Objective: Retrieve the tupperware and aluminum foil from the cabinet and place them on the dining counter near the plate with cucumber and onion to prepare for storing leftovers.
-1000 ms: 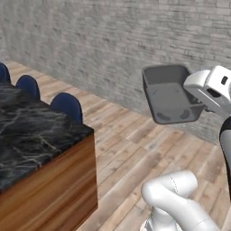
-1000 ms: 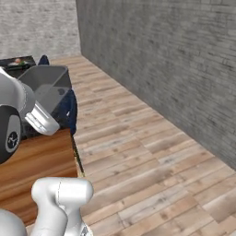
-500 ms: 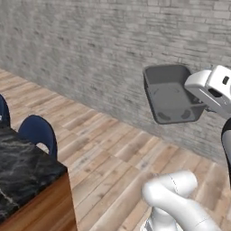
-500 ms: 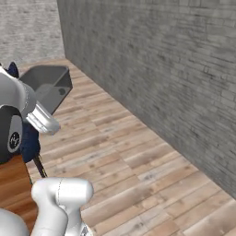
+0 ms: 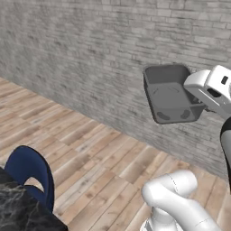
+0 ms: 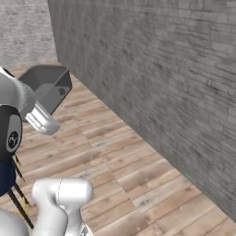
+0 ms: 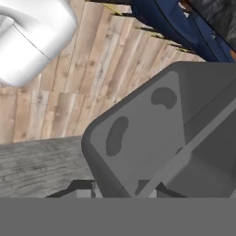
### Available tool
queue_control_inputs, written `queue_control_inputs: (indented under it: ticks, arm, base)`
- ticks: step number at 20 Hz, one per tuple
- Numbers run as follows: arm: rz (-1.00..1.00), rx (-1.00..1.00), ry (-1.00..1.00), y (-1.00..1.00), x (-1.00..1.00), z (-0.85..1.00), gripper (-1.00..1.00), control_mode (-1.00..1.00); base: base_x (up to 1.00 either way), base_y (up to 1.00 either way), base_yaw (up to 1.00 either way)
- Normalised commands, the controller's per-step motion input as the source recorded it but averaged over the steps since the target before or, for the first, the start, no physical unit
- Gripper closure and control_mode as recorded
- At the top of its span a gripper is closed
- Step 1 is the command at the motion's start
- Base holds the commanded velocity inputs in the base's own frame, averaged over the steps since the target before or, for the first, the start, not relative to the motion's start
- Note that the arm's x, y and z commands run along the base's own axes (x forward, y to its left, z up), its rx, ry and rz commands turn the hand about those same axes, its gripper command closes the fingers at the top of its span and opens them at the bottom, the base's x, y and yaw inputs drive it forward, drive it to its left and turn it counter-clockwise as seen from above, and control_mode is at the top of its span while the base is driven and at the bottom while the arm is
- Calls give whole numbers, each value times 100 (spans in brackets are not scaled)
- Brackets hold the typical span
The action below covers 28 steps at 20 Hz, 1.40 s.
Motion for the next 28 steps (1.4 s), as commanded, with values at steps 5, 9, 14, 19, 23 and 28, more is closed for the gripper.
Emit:
queue_control_inputs:
  ticks: [5,9,14,19,23,28]
  arm:
    - [0,0,0,0,0,0,100,100]
    - [0,0,0,0,0,0,100,100]
    - [0,0,0,0,0,0,100,100]
    - [0,0,0,0,0,0,100,100]
    - [0,0,0,0,0,0,100,100]
    - [0,0,0,0,0,0,100,100]
  base:
    - [100,0,13]
    - [100,-11,33]
    - [100,-15,47]
    - [100,-23,51]
    - [100,-38,51]
    - [100,-40,50]
